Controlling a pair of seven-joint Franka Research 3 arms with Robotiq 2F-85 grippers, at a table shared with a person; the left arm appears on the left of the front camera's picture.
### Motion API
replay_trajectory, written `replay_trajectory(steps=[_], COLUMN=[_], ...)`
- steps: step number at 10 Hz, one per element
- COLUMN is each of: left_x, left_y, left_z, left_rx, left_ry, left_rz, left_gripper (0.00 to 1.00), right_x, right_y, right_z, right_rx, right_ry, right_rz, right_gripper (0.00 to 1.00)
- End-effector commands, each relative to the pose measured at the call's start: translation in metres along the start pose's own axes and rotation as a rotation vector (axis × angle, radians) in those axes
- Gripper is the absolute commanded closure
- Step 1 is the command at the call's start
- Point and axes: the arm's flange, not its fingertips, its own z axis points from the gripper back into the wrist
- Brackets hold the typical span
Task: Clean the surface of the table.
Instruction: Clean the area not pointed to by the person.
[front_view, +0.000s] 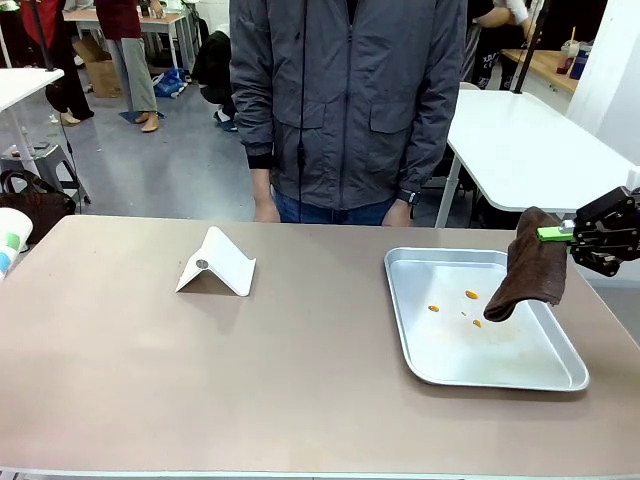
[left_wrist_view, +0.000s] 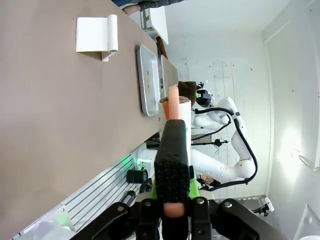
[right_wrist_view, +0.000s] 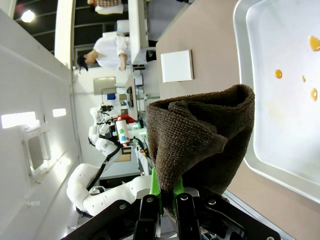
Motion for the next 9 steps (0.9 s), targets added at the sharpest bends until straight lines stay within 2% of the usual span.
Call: replay_trajectory(steps=[1,9], left_x=[-0.0013,-0.0013], left_y=[-0.0035,-0.0035], left_z=[-0.0002,-0.0002], left_rx=[-0.001,-0.001], left_ry=[-0.001,-0.001], left_rz=[-0.01,-0.01], left_gripper=[0.78,0.78], right_x=[-0.0016,-0.0016], right_y=[0.0064,0.0064], right_z=[-0.0002,-0.0002], right_rx=[0.017,0.017], right_ry=[-0.002,-0.002], right_rz=[-0.014,-0.014], right_gripper=[1.0,1.0])
